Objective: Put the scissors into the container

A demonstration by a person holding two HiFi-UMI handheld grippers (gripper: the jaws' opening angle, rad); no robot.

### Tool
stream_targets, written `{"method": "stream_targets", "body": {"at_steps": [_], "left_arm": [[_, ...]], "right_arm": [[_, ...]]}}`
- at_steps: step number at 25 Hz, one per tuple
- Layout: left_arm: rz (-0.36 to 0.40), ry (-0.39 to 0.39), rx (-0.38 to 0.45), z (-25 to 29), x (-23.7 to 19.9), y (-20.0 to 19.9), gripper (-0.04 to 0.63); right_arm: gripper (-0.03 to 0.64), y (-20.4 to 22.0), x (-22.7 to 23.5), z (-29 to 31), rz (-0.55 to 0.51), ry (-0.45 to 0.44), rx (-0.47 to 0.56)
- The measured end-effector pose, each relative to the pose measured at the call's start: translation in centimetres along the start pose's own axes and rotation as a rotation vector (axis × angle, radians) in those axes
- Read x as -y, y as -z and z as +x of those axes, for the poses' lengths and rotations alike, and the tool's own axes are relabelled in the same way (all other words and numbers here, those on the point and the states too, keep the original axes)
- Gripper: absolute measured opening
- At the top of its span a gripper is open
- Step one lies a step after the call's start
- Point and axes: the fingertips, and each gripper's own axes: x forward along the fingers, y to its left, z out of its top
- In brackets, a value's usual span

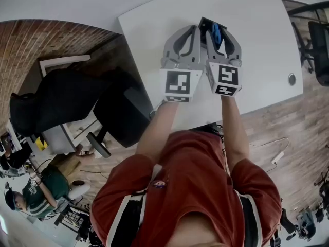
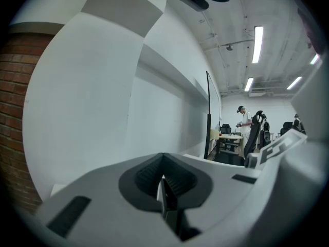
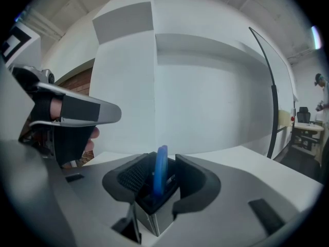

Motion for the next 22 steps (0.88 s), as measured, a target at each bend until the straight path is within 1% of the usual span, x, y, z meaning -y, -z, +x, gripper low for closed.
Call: {"method": "stream_targets", "body": {"at_steps": [10,15,22], "left_arm": [[0.0,0.005,0.029,-1.2,-0.4,-1.4,0.014],[0.004,0.015,0.052,-2.2,-0.3,-2.4,0.014],[0.009,0.023,0.096,-4.6,-0.7,-4.2,0.014]], "right_arm": [[0.204,-1.7,-0.3,-1.2,0.011,0.008,0.04],[0.209,-2.9,-0.6,-2.4,-0.027,0.027,0.061],[0.209,-5.6,-2.0,-4.5,-0.057,0.053,0.119]]}}
